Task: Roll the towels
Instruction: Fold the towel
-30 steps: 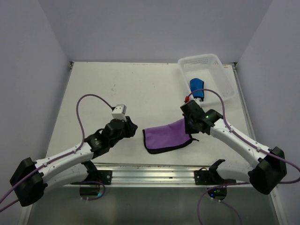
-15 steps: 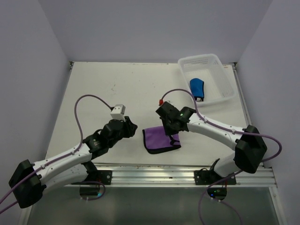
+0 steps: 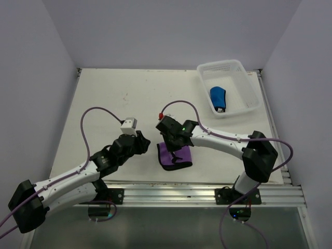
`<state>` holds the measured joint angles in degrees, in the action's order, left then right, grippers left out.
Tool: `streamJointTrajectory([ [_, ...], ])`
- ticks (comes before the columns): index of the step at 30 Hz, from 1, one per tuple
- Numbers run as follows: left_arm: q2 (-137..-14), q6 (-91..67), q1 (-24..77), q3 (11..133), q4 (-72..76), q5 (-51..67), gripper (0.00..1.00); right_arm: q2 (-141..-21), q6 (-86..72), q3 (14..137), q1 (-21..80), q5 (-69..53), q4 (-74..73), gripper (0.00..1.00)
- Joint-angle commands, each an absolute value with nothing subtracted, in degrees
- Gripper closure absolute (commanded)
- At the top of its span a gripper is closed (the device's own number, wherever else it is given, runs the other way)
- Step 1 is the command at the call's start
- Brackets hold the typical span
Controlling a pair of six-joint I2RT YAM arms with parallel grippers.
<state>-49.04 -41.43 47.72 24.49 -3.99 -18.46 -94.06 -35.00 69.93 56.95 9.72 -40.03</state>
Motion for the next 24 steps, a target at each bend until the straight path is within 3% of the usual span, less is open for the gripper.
streamJointTrajectory([
  [1, -48.78, -41.92, 47.99, 24.52, -4.04, -19.51, 0.63, -96.32, -36.21, 72.95, 58.01, 8.26, -37.18, 1.0],
  [15, -48.43, -41.66, 47.99, 24.7, -4.13, -19.42, 0.62, -100.28, -37.0, 73.83, 59.85, 5.37, -34.46, 1.0],
  [18, -48.52, -41.75, 47.99, 24.7, -4.04, -19.42, 0.62, -100.89, -37.26, 73.92, 60.38, 4.4, -33.93, 0.94],
  [24, -48.25, -41.92, 47.9, 24.79, -4.57, -19.69, 0.62, -100.02, -38.14, 72.69, 60.56, 2.64, -32.35, 0.71],
])
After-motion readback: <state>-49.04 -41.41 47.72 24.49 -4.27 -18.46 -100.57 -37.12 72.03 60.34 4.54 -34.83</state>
